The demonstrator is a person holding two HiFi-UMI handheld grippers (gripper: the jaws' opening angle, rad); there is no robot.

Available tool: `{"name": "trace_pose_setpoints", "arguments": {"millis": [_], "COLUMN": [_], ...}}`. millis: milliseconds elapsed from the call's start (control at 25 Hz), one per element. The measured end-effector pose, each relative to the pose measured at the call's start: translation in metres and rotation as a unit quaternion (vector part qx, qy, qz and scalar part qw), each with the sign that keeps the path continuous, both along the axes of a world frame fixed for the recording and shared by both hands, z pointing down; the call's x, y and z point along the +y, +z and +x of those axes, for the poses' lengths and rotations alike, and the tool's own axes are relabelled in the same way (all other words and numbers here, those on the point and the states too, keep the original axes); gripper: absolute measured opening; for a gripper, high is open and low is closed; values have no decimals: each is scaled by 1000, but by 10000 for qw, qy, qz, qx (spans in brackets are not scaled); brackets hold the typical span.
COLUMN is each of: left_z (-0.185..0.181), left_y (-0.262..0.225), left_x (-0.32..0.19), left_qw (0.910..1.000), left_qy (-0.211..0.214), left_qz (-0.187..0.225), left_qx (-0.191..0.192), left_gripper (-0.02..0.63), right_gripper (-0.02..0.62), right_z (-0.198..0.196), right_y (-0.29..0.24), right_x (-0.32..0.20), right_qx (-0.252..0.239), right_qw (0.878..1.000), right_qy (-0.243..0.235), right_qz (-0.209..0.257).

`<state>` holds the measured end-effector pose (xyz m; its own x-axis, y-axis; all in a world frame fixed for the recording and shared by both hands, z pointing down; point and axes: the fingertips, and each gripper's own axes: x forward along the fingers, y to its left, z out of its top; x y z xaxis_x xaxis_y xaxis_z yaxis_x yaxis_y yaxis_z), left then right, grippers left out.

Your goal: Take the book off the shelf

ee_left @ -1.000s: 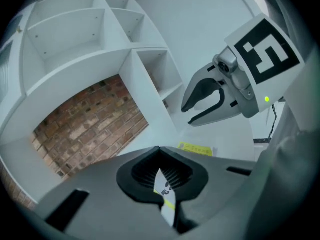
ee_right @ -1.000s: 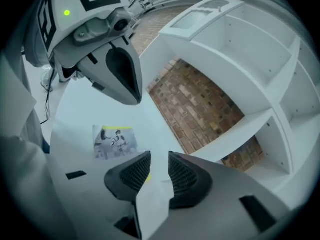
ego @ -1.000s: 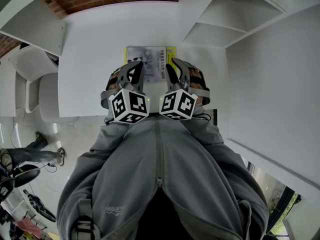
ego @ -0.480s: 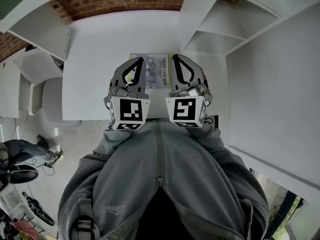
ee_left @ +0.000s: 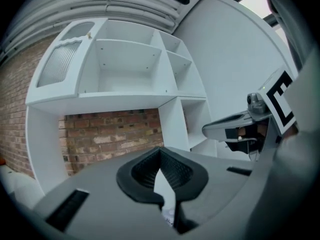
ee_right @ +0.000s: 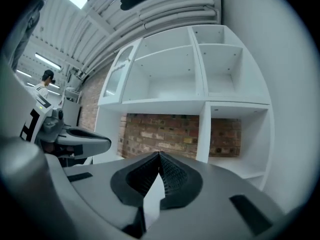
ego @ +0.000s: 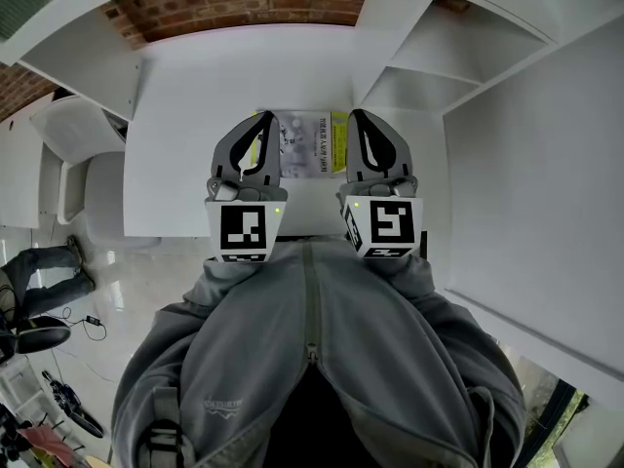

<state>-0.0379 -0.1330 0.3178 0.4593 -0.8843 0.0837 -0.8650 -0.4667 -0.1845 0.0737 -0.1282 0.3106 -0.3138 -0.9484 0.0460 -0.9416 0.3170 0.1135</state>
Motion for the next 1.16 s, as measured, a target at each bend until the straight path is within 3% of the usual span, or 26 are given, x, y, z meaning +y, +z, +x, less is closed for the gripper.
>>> {"name": "trace_pose_setpoints", "arguments": {"millis": [1160], "left_z": [2], "left_y": [2], "left_x": [-7], "left_qw": [9996], "left_qy": [142], "left_qz": [119], "left_qx": [205], "left_gripper": [6], "right_gripper": [26], "right_z": [-9], "right_y": [11], "right_x": [-9], "right_qx": [-130], "right_qw": [9999], "right_qy": [-24], "right_qz": [-82]}}
